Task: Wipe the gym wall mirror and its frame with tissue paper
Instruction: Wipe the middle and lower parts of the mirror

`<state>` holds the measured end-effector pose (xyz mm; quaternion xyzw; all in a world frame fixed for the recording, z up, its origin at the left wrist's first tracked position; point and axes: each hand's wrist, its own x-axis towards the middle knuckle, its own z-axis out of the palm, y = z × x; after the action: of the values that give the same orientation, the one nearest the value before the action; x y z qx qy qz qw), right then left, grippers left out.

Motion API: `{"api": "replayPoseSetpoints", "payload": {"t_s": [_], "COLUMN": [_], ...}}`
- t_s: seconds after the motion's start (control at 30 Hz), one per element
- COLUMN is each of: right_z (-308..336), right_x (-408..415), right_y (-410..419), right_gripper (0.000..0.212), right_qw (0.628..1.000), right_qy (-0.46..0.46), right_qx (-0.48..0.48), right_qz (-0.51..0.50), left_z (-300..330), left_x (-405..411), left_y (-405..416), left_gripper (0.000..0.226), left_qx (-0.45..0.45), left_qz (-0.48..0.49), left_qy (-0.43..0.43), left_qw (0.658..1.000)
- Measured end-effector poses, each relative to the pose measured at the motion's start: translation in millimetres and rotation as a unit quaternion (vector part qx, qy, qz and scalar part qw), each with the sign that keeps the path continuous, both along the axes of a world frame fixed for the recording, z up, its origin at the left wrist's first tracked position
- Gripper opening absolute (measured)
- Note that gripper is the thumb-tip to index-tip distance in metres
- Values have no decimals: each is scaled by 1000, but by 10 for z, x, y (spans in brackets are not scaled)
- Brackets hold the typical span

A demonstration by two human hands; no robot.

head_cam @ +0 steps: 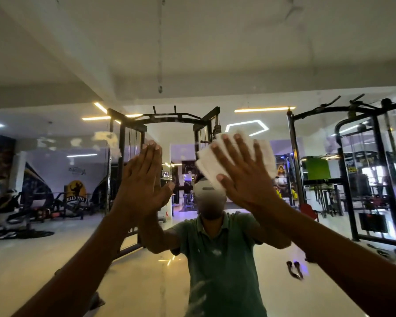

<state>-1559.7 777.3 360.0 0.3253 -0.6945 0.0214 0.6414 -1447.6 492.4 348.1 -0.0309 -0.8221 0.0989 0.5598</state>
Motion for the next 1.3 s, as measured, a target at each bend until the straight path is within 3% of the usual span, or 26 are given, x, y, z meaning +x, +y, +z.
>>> {"api": "replayPoseSetpoints", "payload": {"t_s": [0.07,0.17,0.3,0.47,0.57,0.67,0.77,0.9,1.07,1.17,1.3], "right_z": [-81,-6,248,101,37,108,236,53,-233,51,333], "right_x": [-8,130,274,133,106,218,351,245,102,190,346], "right_y": [101,-429,-979,-231,-28,-627,-1082,-616,-29,-487,-992], "right_gripper": [73,75,75,73,75,76,77,75,76,78,77], "right_qw": [998,989,999,1000,996,984,993,1000,996,992,997], "right_qy": [-31,-48,-28,-6,-47,-60,-48,-17,-56,-59,-41], "right_qx": [-61,-138,-47,17,-68,-163,-102,-18,-63,-109,-58], "right_qz": [-7,-9,-4,-4,-13,-26,-15,-4,-20,-30,-31], "left_z": [-9,-30,-14,0,-6,-16,5,33,24,4,34], "left_x": [-11,-45,-61,-1,-20,-53,-42,24,29,11,33], "left_y": [29,47,-18,-22,-17,-24,-52,-45,-32,-16,-42], "left_gripper": [96,95,95,99,99,98,99,101,101,101,103], "left_qx": [3,7,-5,-9,-6,-6,-16,-15,-10,-8,-16], "left_qz": [-9,-22,-11,-15,-18,-8,-3,-3,1,-6,-11], "left_qy": [10,18,21,5,5,12,4,-7,-5,1,-10], "left_qw": [1000,1000,1000,1000,1000,1000,1000,1000,1000,1000,1000]}}
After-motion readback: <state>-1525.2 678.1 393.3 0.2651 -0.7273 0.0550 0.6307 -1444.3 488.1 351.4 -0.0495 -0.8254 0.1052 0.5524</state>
